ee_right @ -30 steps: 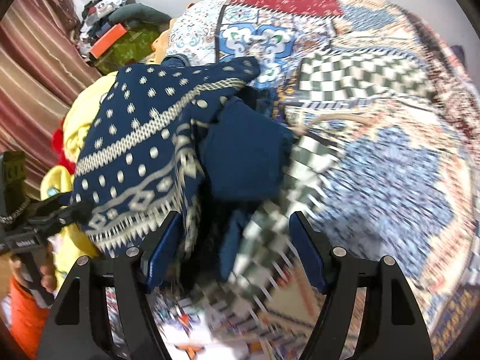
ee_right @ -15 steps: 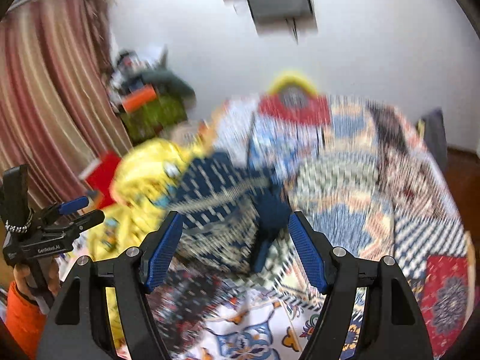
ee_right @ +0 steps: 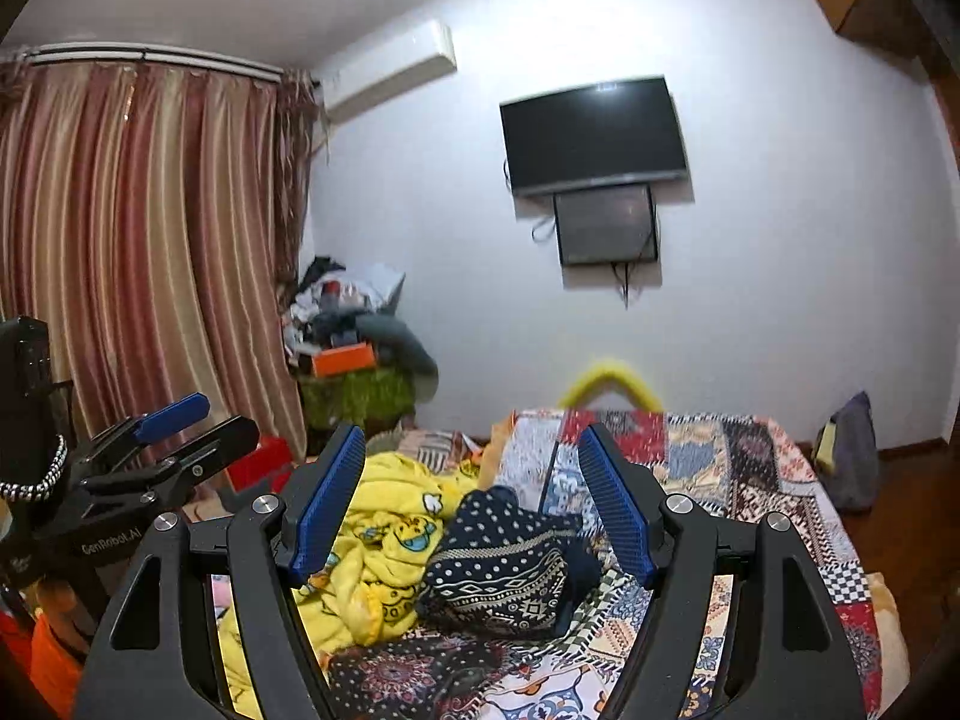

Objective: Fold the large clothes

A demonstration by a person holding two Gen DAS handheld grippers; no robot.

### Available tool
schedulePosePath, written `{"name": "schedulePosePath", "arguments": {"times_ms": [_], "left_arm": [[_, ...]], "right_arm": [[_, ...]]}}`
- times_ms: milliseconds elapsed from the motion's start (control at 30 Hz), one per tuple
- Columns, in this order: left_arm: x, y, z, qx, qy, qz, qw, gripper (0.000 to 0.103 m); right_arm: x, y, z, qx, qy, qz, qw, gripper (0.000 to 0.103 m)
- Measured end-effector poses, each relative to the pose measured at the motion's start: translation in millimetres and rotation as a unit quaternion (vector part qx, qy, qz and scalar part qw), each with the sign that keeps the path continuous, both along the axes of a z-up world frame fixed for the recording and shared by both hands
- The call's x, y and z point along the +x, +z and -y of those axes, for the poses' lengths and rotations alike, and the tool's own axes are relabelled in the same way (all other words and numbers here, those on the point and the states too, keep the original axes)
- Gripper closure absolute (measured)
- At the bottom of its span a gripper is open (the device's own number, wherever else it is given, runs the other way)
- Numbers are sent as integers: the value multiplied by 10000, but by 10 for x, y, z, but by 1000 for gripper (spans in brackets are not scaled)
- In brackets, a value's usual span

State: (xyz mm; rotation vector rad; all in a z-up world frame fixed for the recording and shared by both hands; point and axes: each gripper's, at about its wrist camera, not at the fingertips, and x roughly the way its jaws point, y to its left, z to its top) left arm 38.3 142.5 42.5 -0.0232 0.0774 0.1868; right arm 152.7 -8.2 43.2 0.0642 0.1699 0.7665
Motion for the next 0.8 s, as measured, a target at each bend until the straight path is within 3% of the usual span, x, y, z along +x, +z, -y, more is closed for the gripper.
{"name": "schedulePosePath", "arguments": {"times_ms": [67,167,267,400,800], "left_arm": [[-83,-27,40,13,28,67,10000,15],[-172,-68,103,88,165,68,9998,1],[-181,-111,129,95,188,20,9998,0],[-133,-147,118,54,193,-84,9998,0],[-122,-224,153,27,209,-130,9997,0]], "right_arm": [[-82,-18,8,-4,-49,48,10000,33],[-130,-68,-8,-98,-263,166,9995,20],[-147,-109,-6,-120,-386,182,9990,18],[-119,-131,-4,-57,-569,93,9983,0],[-143,-209,25,-62,-688,10,9976,0]]}}
